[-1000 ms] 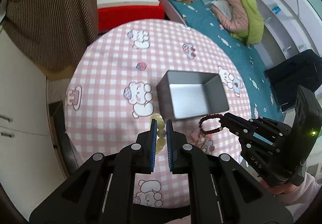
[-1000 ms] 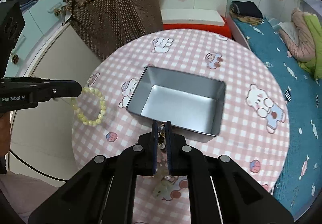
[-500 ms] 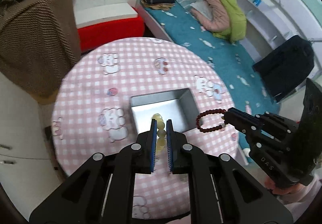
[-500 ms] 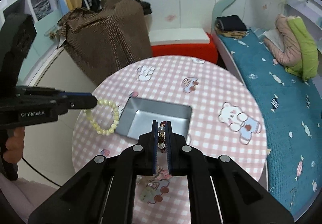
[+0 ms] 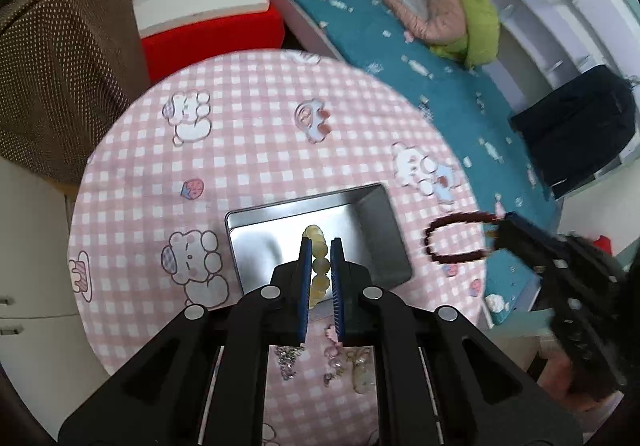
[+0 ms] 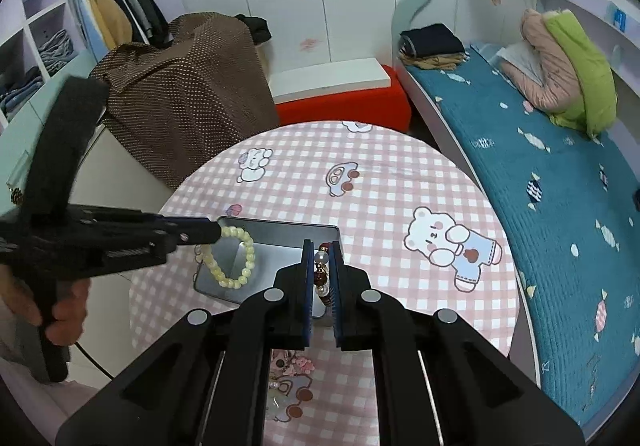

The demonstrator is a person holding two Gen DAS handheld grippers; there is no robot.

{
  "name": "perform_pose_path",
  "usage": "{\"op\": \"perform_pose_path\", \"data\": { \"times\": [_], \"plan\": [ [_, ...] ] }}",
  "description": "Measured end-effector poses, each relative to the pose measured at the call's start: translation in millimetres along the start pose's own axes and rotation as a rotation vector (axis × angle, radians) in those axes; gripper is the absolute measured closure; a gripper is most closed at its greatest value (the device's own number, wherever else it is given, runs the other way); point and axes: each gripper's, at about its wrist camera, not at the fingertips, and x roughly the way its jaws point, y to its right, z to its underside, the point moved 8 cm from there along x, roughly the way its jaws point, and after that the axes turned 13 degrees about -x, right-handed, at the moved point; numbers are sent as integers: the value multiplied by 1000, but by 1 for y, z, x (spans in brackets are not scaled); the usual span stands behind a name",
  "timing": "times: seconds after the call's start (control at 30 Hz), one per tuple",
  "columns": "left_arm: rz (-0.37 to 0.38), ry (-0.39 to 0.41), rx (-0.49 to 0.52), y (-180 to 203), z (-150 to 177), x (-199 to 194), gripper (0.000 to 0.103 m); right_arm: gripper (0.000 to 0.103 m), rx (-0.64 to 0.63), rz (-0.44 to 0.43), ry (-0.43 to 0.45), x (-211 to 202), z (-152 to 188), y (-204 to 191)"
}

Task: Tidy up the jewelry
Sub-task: 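Carry both bracelets up and over the grey metal tray, then lower the yellow bracelet into the tray and open the left tool while the right releases the red bracelet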

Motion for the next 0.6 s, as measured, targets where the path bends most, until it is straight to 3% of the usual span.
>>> {"op": "perform_pose_path", "data": {
  "times": [0.23, 0.4, 0.43, 0.47, 0.53, 0.6],
  "plan": [
    [-24, -73, -32, -16, 4, 38, 94, 97, 33, -11, -41, 13, 8, 6],
    [-37, -80, -47, -21, 3, 46, 93, 97, 41, -8, -56, 14, 12, 4],
    [-41, -78, -48, -22, 3, 45, 91, 97, 40, -7, -58, 14, 13, 3],
    [-48, -77, -44, -22, 3, 43, 78, 97, 39, -7, -59, 14, 13, 3],
    [-53, -58, -40, -23, 2, 37, 63, 97, 34, -10, -52, 12, 10, 1],
    [-45, -41, -37, -22, 1, 28, 63, 97, 22, -16, -42, 11, 6, -2]
  ]
}}
